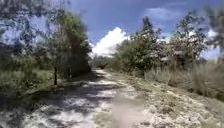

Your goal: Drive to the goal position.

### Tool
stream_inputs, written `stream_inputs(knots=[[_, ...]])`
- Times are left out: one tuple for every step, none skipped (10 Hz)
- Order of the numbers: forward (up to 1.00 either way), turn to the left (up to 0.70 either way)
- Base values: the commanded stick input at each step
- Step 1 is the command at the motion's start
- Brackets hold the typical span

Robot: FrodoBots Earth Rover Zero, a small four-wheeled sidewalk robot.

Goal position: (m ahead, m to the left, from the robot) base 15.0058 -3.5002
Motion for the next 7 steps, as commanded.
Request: stream_inputs(knots=[[0.5,0.0],[0.5,0.0],[0.5,0.0],[0.5,0.0],[0.5,0.0],[0.5,0.0],[0.5,0.0]])
